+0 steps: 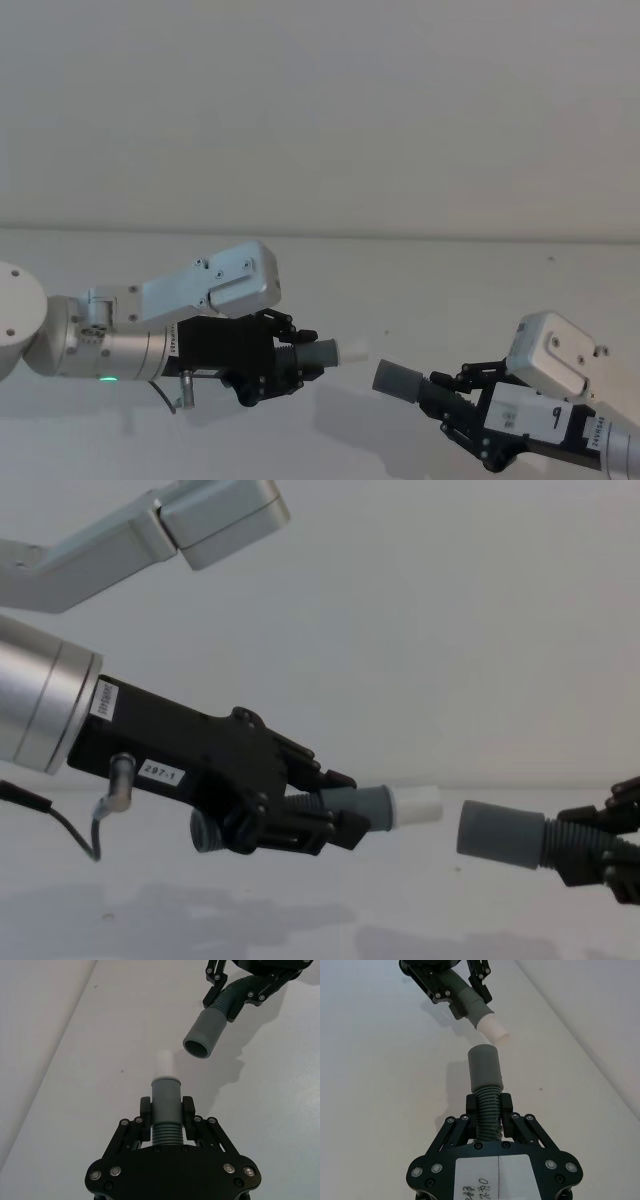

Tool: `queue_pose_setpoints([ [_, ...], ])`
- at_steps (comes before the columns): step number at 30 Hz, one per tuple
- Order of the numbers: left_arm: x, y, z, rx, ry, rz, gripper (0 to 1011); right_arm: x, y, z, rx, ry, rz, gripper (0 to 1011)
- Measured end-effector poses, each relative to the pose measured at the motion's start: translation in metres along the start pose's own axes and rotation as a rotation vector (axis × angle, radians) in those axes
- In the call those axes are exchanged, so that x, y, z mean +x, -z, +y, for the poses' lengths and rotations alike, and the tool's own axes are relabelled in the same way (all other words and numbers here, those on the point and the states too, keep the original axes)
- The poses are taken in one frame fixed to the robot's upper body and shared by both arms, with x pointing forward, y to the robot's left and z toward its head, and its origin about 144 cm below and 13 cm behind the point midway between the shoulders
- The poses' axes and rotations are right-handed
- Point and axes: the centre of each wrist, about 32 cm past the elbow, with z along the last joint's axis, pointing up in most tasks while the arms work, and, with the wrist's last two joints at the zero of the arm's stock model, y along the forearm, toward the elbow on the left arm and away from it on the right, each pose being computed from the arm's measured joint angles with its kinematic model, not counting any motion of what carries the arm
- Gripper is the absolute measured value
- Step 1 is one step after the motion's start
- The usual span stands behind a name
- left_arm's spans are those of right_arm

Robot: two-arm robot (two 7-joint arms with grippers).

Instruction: Use both hands to pick up one end of the pipe from the table, align the ends, and insert them.

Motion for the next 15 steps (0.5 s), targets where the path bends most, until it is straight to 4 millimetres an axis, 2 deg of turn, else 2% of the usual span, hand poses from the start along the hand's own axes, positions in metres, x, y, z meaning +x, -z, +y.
queue_pose_setpoints([
  [15, -0.0016, -0.0001, 0.0024, -0.006, 0.019, -0.019, 355, -0.0002, 0.0011, 0.0016, -0.009, -0.013, 0.009, 265],
])
